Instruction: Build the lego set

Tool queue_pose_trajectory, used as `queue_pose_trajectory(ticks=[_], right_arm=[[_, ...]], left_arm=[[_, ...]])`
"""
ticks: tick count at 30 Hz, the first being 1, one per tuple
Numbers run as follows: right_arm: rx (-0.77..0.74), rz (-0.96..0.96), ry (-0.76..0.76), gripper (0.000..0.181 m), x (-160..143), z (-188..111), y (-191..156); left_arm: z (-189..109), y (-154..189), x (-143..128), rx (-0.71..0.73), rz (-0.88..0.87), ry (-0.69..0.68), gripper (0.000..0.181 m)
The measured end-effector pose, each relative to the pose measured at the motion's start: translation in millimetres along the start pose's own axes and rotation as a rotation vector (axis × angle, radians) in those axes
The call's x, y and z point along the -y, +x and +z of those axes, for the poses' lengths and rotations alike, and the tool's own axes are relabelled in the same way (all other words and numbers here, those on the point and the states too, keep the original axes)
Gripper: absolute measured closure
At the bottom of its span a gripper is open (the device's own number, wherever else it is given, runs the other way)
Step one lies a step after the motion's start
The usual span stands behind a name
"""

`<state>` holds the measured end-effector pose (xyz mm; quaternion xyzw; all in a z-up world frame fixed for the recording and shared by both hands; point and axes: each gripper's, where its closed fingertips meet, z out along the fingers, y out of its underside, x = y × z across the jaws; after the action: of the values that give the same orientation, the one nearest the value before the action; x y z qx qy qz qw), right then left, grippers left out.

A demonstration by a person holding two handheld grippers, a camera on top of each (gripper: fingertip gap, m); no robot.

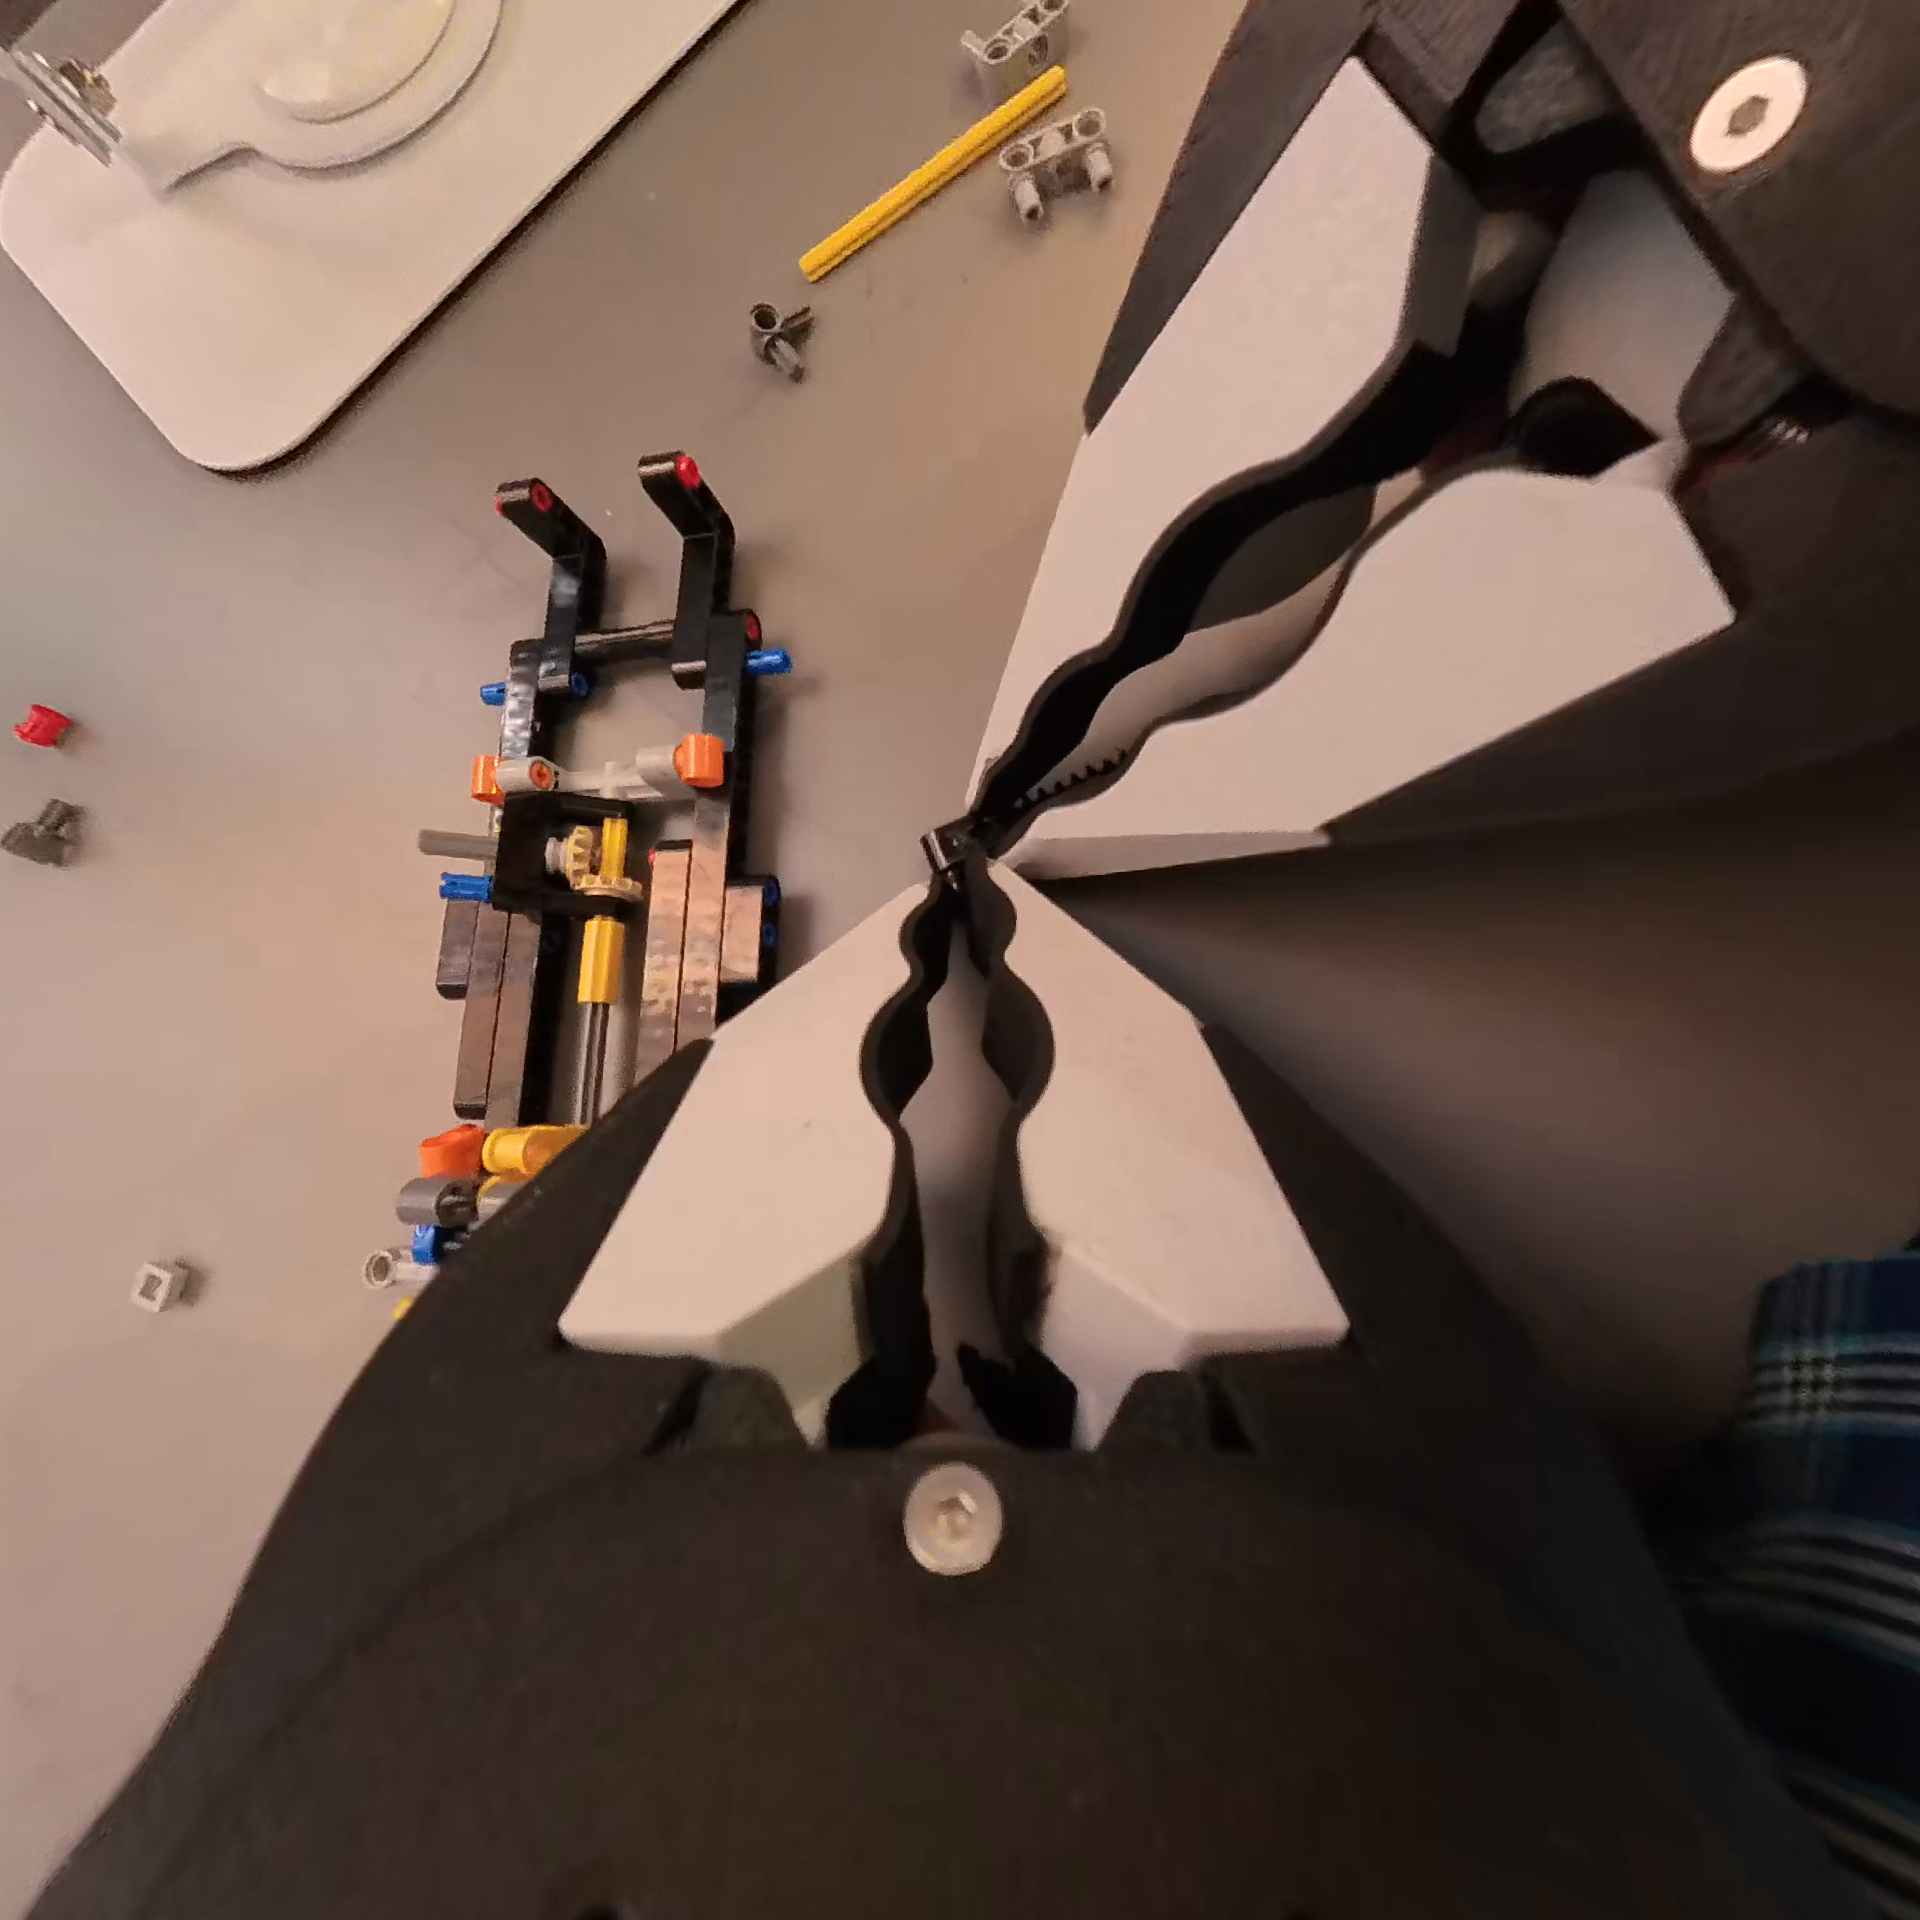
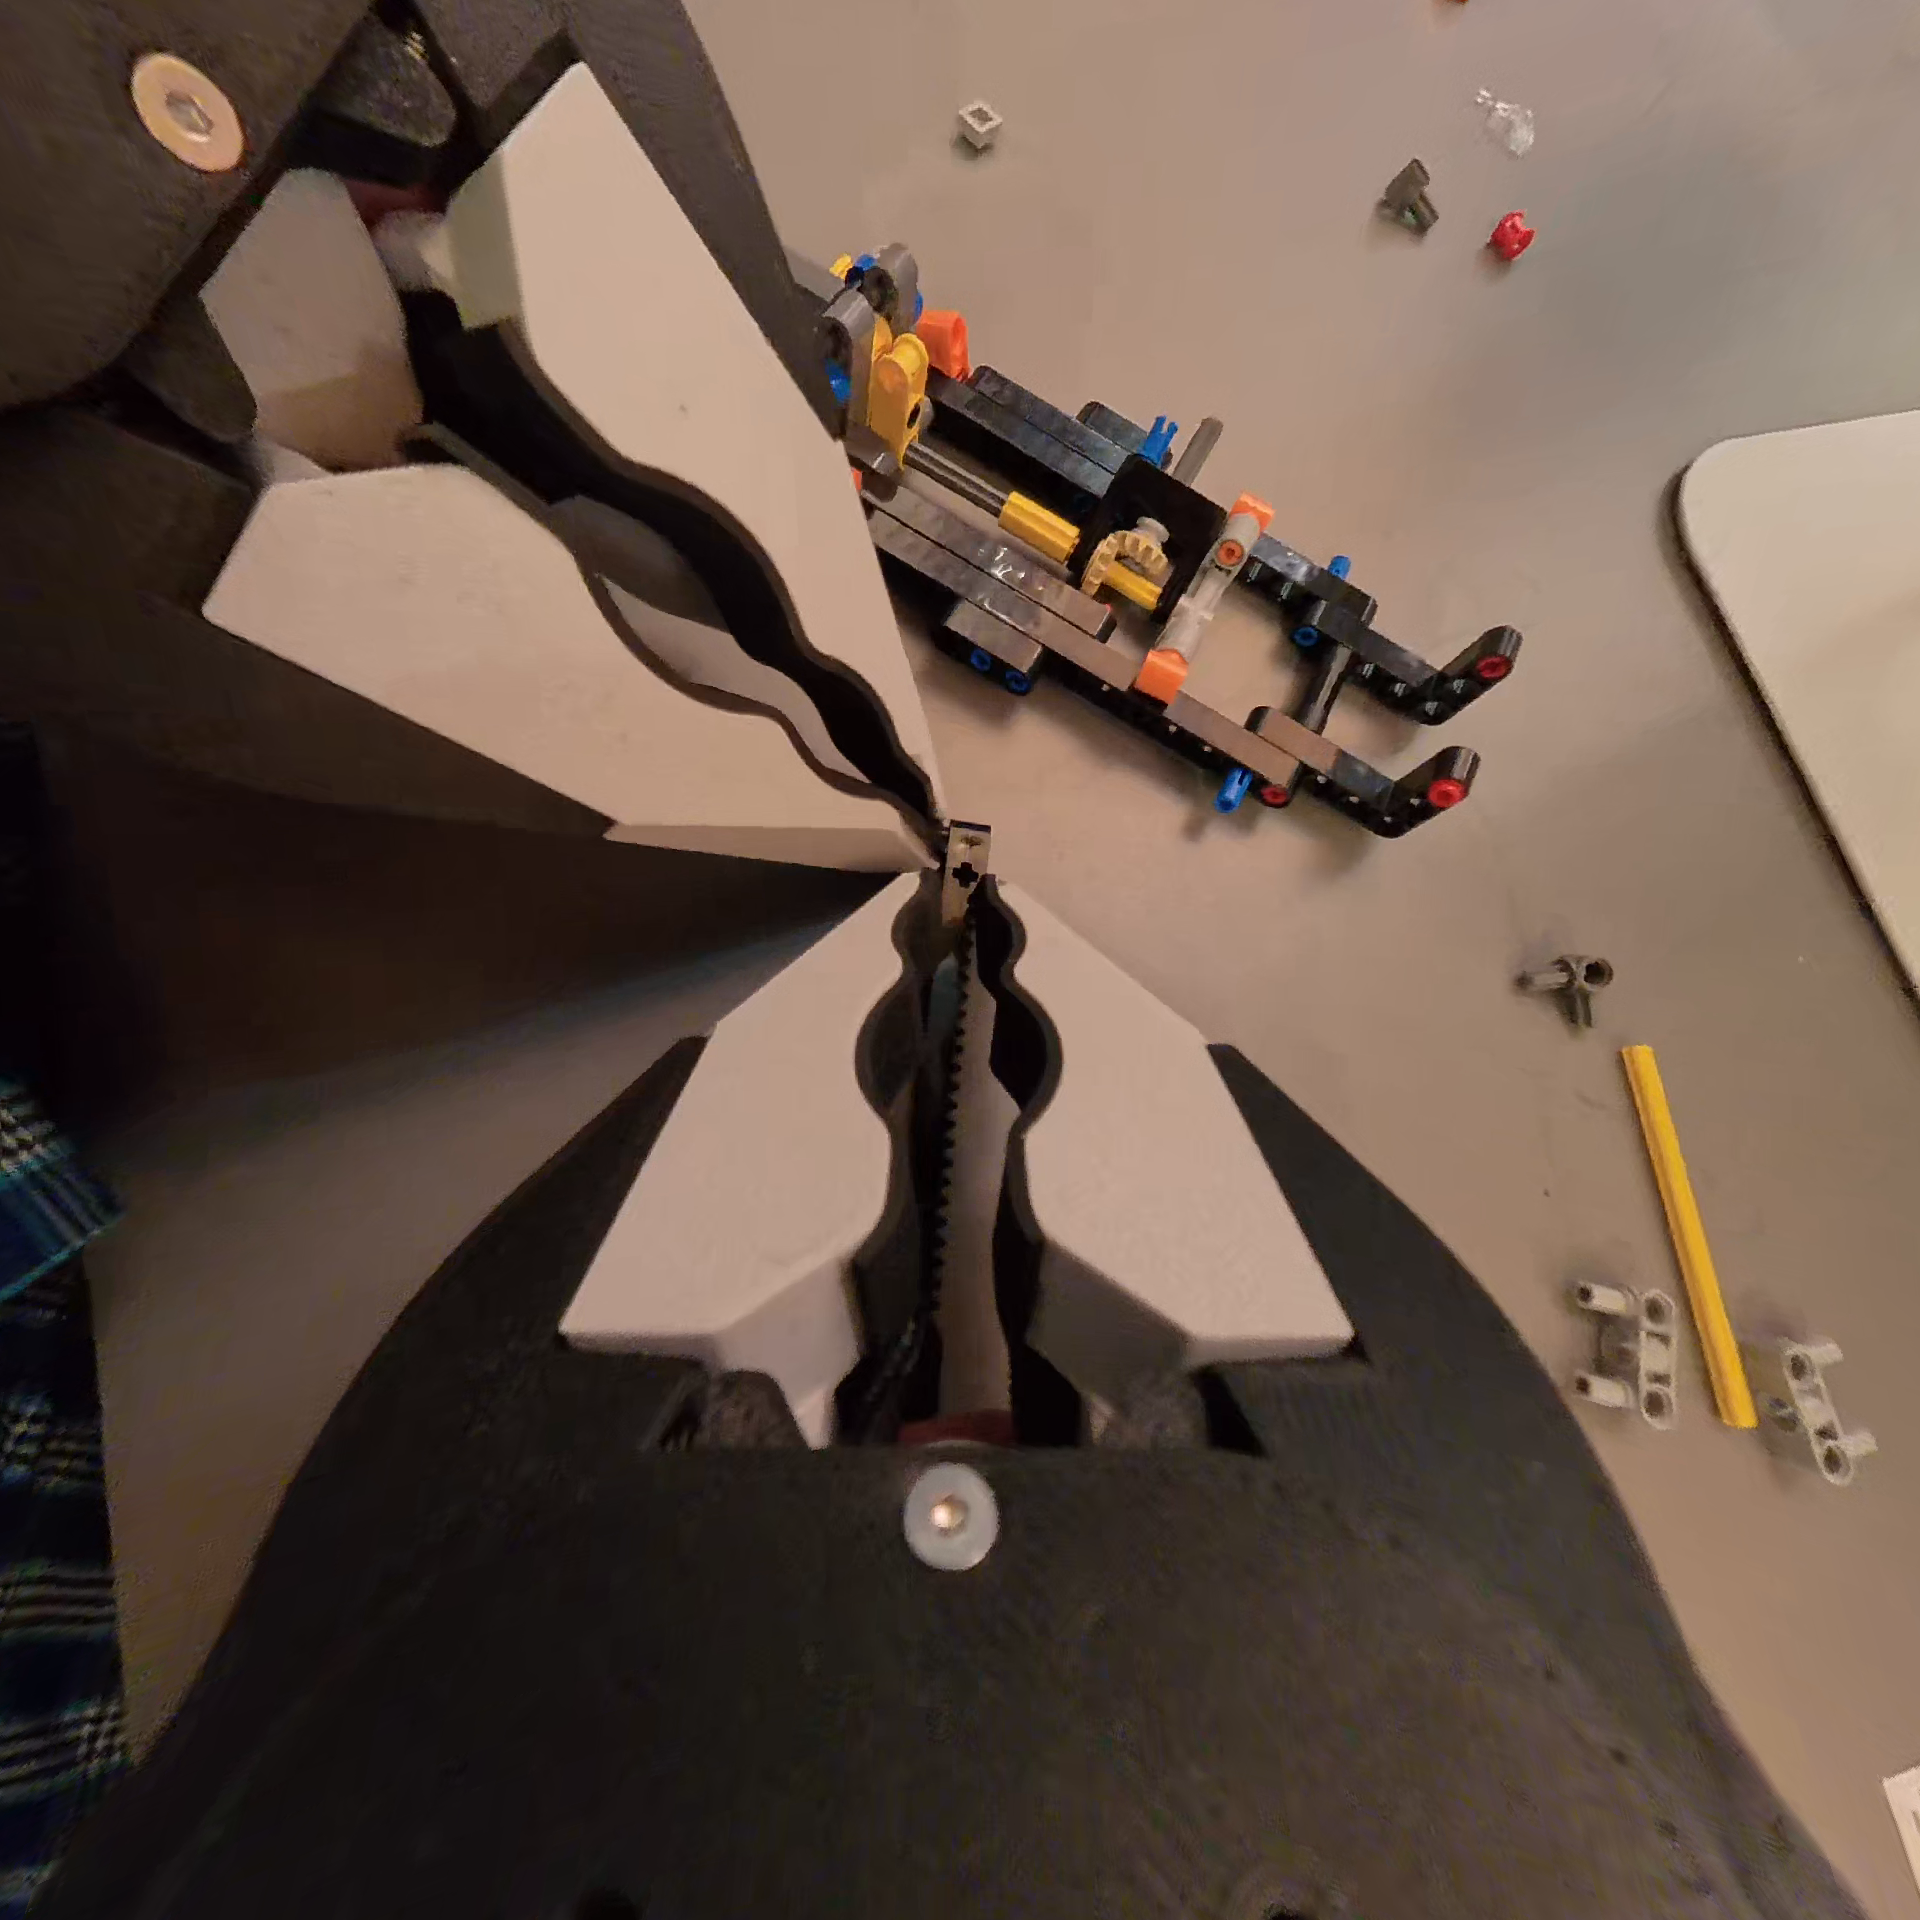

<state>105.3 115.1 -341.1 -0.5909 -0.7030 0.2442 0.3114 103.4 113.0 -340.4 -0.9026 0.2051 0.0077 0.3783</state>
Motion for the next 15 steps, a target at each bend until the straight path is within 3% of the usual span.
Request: queue_pose_trajectory(ticks=[6,10,15], right_arm=[[0.077,0.071,0.013,0.177,1,-1,-1],[0.098,0.054,0.015,0.176,1,-1,-4],[0.107,0.053,0.034,0.173,1,-4,-3]], left_arm=[[-2,1,1,-0.013,0.000,0.016,0.176],[-21,6,7,-0.053,0.025,0.068,0.167],[-53,-40,23,0.042,0.035,0.141,0.159]])
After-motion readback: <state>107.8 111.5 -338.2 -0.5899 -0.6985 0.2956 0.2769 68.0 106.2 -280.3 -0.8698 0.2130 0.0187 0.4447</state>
